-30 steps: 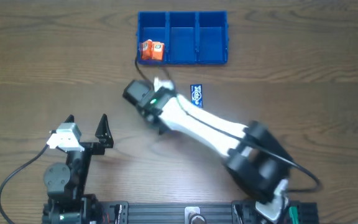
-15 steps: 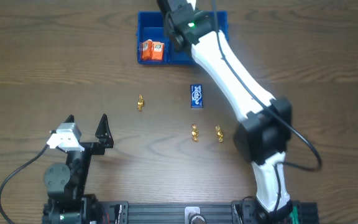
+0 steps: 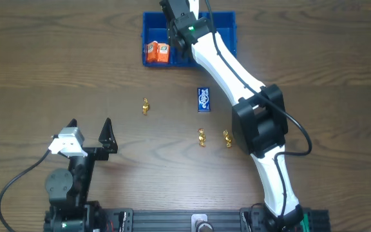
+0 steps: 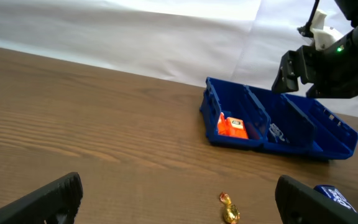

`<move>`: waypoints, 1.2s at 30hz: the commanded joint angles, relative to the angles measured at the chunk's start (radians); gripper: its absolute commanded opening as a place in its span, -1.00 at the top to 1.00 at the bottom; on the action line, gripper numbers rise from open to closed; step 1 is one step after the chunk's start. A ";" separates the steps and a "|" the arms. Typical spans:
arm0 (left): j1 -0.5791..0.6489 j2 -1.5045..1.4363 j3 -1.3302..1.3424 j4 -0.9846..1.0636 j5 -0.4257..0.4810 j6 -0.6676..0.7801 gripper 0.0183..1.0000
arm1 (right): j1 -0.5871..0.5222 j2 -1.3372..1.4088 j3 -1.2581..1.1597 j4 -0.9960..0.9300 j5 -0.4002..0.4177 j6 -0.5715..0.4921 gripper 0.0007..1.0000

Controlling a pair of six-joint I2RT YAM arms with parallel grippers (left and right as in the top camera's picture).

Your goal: Sort Candies Into Trays

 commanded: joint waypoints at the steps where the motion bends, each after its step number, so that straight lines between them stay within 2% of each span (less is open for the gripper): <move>1: 0.002 -0.006 -0.019 -0.032 0.018 0.011 -1.00 | -0.006 -0.150 0.014 -0.113 -0.006 -0.002 -0.63; 4: 0.002 -0.006 -0.019 -0.032 0.018 0.011 -0.99 | 0.003 -0.224 -0.023 -0.248 -0.028 0.009 -0.64; 8: 0.002 -0.006 -0.019 -0.032 0.018 0.011 -1.00 | 0.019 -0.272 -0.160 -0.340 -0.097 0.036 -0.63; 15: 0.002 -0.006 -0.019 -0.032 0.018 0.011 -1.00 | 0.021 -0.274 -0.481 -0.220 -0.239 0.050 -0.63; 21: 0.002 -0.006 -0.019 -0.032 0.018 0.011 -1.00 | 0.031 -0.274 -0.624 -0.133 -0.251 0.071 -0.63; 30: 0.002 -0.006 -0.019 -0.032 0.018 0.011 -1.00 | 0.035 -0.249 -0.674 -0.108 -0.268 0.108 -0.61; 36: 0.002 -0.006 -0.019 -0.032 0.018 0.011 -1.00 | 0.035 -0.248 -0.705 -0.098 -0.289 0.123 -0.51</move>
